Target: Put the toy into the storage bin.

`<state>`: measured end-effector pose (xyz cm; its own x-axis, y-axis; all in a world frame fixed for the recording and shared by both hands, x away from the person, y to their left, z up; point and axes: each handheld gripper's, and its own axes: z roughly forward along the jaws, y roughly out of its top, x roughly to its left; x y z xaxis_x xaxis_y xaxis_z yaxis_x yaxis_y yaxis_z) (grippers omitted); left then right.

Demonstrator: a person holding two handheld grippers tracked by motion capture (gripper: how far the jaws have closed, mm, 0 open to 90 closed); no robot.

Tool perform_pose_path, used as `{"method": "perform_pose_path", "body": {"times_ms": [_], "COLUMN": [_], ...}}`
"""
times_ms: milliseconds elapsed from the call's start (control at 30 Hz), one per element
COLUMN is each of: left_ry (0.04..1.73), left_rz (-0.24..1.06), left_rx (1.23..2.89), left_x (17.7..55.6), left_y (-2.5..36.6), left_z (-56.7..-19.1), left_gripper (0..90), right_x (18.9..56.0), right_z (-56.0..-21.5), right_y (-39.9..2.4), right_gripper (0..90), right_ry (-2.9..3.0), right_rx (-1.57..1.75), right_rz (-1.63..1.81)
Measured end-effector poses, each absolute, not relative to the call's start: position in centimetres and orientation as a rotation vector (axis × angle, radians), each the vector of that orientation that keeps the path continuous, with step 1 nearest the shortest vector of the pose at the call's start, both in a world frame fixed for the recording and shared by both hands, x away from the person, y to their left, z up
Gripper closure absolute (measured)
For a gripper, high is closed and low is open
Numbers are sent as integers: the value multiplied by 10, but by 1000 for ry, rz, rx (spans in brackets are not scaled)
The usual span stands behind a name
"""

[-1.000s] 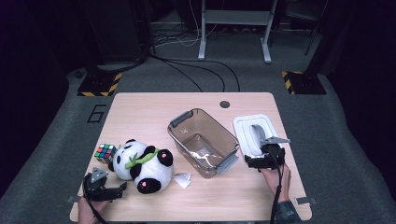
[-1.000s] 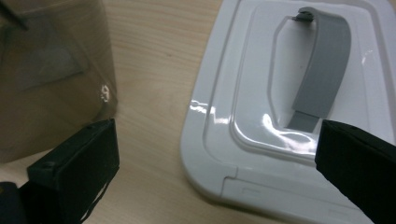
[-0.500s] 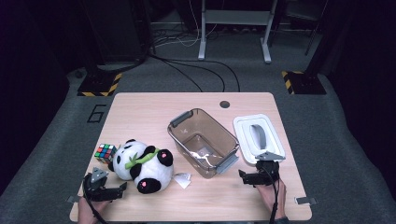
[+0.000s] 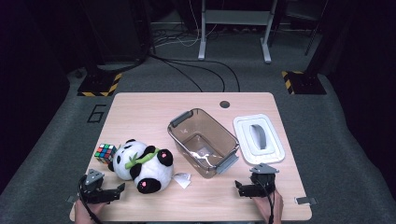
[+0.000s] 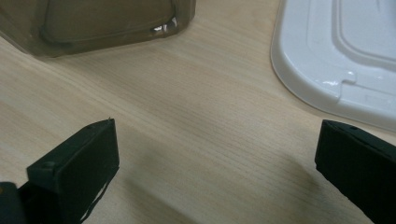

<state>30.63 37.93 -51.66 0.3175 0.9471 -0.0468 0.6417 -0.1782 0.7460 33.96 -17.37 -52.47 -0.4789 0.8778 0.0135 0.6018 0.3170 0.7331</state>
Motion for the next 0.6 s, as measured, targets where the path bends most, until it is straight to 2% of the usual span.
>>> {"method": "perform_pose_path", "body": {"times_ms": [267,600], "left_ry": [1324,1190], "left_rz": [544,535], "left_rx": [1895,1918], "left_x": [299,309], "left_y": [377,354], "left_z": [-480,-434], "left_gripper": [10,0], "right_x": [342,343], "right_z": [-530,-530], "right_y": [-168,-167], "right_gripper": [0,0], "right_ry": [2238,2236], "right_rx": [1293,1294], "right_rz": [932,934]}}
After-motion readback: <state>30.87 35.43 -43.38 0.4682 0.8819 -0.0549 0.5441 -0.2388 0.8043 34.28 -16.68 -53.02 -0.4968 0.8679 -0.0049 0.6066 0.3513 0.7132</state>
